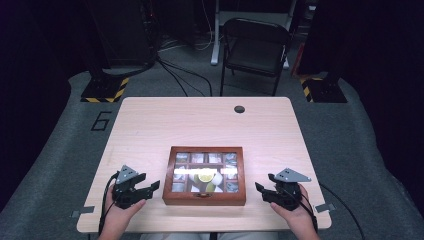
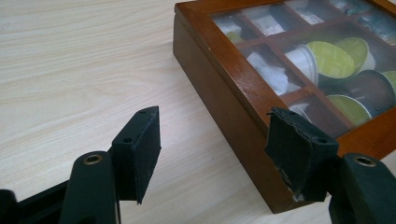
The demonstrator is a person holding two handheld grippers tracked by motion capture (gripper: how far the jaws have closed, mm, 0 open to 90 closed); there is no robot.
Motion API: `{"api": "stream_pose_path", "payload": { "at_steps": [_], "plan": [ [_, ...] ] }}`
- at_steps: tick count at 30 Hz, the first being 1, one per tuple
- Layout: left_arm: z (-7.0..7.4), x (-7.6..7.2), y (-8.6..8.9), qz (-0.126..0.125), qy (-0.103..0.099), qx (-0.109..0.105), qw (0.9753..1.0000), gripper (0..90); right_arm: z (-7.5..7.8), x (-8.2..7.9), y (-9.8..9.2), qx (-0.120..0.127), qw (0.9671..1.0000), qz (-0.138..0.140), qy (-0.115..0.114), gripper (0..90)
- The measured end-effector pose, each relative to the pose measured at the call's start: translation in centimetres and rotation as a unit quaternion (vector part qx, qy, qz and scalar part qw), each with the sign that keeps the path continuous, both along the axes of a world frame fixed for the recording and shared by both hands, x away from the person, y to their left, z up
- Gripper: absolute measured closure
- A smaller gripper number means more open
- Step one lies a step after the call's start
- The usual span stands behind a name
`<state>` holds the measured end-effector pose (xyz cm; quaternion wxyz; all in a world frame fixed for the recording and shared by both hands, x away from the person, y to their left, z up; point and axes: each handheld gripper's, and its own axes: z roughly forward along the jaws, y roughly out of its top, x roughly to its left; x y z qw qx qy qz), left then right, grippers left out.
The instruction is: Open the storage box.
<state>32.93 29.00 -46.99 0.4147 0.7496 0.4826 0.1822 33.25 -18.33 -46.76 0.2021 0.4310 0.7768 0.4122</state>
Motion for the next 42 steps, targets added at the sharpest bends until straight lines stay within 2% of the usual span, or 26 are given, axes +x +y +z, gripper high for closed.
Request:
{"api": "stream_pose_path", "payload": {
  "at_steps": [14,31,42],
  "plan": [
    [0.3,-1.9,-0.8,-0.015,-0.007,-0.007,0.9998,34.7,0.0,-1.6,0.7,0.008,0.9999,0.014,0.002,38.1],
    [0.4,-2.8,-1.6,-0.029,-0.009,-0.01,0.9995,34.7,0.0,-2.8,1.5,0.013,0.9994,0.034,0.001,38.4],
    [0.2,-3.3,-2.2,-0.036,-0.007,-0.01,0.9993,34.5,-0.4,-3.2,2.6,0.002,0.9978,0.067,0.004,38.4]
  ]
}}
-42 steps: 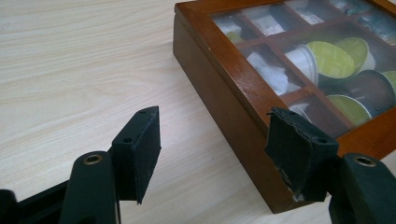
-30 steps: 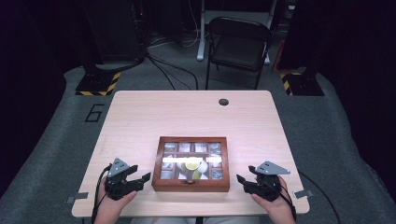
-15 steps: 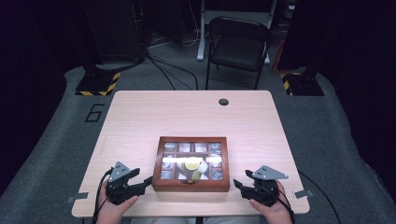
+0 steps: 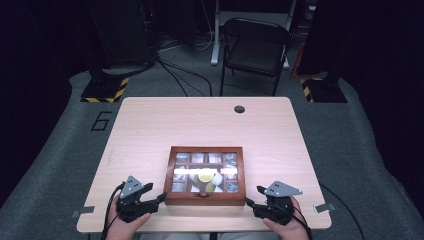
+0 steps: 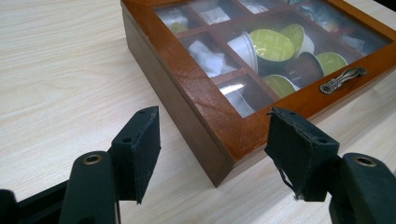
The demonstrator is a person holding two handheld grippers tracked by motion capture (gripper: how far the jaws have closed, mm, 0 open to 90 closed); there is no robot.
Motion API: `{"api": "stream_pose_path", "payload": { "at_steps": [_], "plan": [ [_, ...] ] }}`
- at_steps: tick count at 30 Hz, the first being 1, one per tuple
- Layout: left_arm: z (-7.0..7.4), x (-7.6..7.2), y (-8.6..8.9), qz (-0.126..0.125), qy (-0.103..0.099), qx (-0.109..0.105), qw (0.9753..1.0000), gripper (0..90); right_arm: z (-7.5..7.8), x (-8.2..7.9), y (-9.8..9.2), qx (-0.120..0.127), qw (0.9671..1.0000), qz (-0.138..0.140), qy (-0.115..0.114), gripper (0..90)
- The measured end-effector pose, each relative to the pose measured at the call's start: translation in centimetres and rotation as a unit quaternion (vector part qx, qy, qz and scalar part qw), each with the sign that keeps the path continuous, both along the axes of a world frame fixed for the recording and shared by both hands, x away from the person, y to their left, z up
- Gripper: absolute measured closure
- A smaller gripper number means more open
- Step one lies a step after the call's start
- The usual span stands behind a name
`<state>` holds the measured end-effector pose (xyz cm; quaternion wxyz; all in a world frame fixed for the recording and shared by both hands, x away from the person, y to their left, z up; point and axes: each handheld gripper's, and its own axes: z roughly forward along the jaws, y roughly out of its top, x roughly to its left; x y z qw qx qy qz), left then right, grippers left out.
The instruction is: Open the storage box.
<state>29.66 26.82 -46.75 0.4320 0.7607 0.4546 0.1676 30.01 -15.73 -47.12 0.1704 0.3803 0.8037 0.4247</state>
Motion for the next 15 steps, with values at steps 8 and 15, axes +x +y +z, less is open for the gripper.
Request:
{"api": "stream_pose_path", "payload": {
  "at_steps": [8,15],
  "plan": [
    [-0.2,0.0,-0.4,-0.015,0.003,0.01,0.9998,34.3,-0.5,0.1,0.5,-0.002,0.9998,0.012,0.016,38.4],
    [-0.4,0.0,-0.7,-0.026,0.007,0.018,0.9995,34.3,-1.0,0.2,1.3,-0.019,0.9993,0.026,0.02,39.4]
  ]
}}
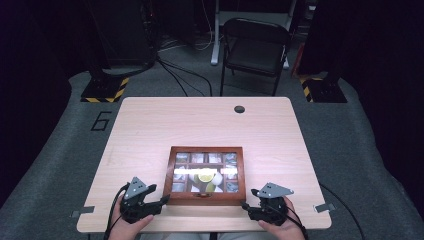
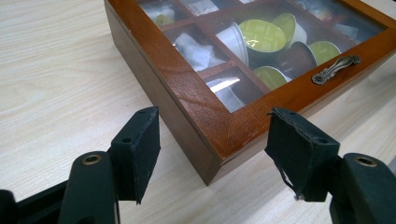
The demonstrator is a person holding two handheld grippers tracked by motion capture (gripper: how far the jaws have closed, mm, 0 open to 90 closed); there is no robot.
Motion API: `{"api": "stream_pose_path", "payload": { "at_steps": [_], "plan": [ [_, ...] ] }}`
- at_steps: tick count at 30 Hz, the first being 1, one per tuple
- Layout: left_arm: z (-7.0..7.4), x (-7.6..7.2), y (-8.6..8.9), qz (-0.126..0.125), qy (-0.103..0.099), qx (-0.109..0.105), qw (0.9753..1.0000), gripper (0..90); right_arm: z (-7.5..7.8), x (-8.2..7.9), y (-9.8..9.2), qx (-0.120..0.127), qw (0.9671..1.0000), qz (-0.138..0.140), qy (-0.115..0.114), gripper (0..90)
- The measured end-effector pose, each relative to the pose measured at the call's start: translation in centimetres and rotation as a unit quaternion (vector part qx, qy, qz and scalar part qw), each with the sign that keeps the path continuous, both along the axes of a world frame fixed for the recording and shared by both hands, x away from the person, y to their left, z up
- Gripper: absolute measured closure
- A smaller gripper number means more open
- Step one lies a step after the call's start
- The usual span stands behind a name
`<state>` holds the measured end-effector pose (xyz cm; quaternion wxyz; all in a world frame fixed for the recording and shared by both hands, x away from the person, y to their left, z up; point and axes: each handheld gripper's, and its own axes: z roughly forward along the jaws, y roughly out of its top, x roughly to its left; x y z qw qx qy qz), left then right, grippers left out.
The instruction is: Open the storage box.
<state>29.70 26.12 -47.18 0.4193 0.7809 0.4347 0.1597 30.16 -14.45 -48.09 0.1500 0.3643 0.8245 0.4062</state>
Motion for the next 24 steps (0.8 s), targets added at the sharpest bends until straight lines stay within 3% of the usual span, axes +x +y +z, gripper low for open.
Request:
{"api": "stream_pose_path", "payload": {
  "at_steps": [3,7,15,24],
  "plan": [
    [-0.11,0.03,-0.12,0.0,-0.005,0.003,1.0,34.3,-0.29,0.1,0.5,-0.011,0.9999,0.009,0.002,40.0],
    [-0.17,0.14,-0.08,-0.003,0.002,0.002,1.0,34.3,-0.5,0.33,0.79,-0.021,0.9997,0.012,-0.002,42.1],
    [-0.28,0.19,-0.31,-0.006,0.004,0.005,1.0,34.3,-0.77,0.89,0.8,-0.015,0.9996,0.018,0.016,48.7],
    [-0.3,0.13,-0.41,-0.008,0.004,0.006,0.9999,34.3,-0.68,0.92,0.88,-0.016,0.9996,0.018,0.012,50.8]
  ]
}}
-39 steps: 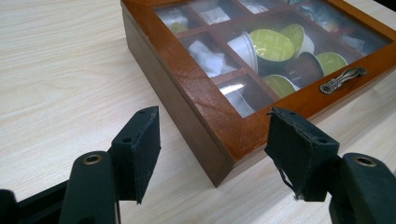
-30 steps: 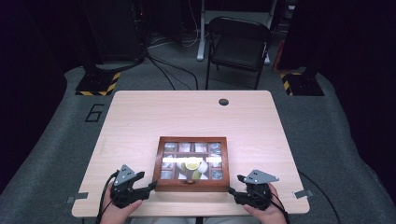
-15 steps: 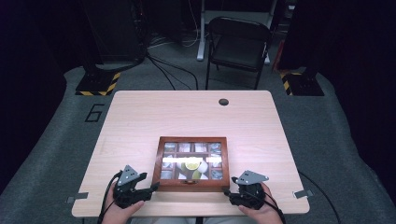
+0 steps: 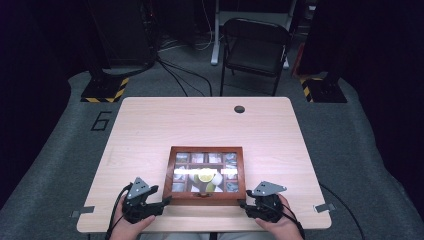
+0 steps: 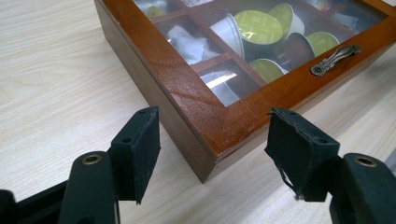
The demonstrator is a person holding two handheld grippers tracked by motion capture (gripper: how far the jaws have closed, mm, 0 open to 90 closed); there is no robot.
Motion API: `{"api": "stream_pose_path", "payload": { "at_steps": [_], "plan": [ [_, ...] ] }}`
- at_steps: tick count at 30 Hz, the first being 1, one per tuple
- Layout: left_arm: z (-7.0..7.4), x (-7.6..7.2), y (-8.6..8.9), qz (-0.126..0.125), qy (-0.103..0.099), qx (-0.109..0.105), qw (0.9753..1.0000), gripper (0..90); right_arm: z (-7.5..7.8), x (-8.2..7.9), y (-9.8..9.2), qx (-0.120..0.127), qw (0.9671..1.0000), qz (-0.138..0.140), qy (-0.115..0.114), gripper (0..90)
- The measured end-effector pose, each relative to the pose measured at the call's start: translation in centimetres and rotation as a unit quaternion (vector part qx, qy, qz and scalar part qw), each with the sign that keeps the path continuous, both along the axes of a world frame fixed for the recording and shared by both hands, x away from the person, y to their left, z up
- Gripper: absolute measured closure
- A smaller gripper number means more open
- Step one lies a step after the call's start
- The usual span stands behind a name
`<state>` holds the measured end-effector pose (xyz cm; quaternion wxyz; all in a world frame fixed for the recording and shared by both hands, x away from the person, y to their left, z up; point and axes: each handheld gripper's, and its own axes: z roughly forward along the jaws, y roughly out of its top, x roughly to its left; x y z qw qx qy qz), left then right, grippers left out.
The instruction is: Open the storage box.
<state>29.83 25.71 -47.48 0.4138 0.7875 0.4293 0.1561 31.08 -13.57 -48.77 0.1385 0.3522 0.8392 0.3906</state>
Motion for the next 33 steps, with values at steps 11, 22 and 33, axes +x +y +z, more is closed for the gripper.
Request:
{"api": "stream_pose_path", "payload": {
  "at_steps": [11,22,33],
  "plan": [
    [0.3,-0.4,-0.2,-0.002,-0.008,0.001,1.0,34.3,0.6,-0.1,-0.2,0.015,0.9998,0.005,-0.012,52.0],
    [0.0,-0.2,-0.8,-0.017,-0.002,0.008,0.9998,34.4,1.3,0.0,-0.5,0.052,0.9985,-0.005,-0.018,51.9],
    [-0.2,0.8,-2.0,-0.016,-0.007,0.014,0.9998,28.8,1.5,0.0,-0.6,0.058,0.998,-0.007,-0.022,51.9]
  ]
}}
